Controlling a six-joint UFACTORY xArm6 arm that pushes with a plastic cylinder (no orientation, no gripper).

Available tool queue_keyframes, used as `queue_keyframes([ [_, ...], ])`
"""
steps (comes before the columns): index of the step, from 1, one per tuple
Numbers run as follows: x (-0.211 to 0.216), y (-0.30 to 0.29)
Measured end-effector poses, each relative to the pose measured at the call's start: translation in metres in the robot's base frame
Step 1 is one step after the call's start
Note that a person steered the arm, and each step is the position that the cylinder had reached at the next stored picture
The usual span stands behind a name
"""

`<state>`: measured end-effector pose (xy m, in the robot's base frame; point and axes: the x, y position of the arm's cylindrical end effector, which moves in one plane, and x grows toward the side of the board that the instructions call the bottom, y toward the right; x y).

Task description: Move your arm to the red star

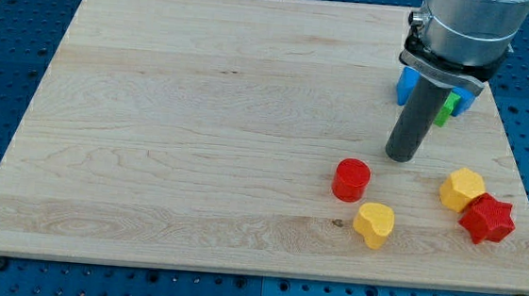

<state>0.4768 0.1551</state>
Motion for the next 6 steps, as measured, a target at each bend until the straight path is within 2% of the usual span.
queue_keyframes([
  [1,0.003,0.01],
  [2,0.003,0.055],
  [3,0.025,0.119],
  [4,0.066,0.173],
  [5,0.109,0.17],
  [6,0.123,0.128],
])
